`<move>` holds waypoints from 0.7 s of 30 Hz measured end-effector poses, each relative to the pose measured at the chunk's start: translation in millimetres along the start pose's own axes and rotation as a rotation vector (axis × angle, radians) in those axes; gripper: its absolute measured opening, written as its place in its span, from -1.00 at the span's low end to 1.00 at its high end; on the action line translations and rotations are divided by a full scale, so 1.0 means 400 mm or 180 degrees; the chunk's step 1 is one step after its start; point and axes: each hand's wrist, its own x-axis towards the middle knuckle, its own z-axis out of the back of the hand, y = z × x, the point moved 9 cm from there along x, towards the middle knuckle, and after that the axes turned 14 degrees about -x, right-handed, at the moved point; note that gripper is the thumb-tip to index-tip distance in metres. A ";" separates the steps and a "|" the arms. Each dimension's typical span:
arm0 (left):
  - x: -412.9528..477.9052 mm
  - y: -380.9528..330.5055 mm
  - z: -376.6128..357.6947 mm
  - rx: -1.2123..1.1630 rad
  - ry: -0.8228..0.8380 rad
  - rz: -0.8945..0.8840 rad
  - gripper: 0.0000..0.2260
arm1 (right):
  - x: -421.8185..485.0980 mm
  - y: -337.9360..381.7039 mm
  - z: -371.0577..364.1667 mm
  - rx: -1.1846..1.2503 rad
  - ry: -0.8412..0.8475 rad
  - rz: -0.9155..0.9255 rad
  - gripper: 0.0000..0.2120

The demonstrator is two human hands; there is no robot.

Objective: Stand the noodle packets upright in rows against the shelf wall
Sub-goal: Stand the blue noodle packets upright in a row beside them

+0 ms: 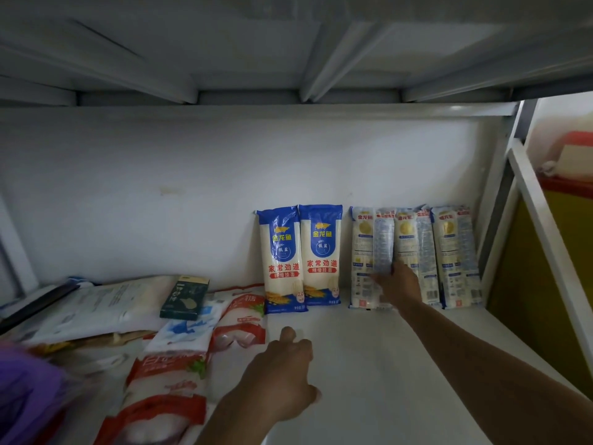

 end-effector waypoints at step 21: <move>-0.066 -0.198 0.020 -0.1637 -0.1068 -0.0891 -0.68 | -0.495 0.103 0.146 -0.0060 0.0421 0.1481 -0.80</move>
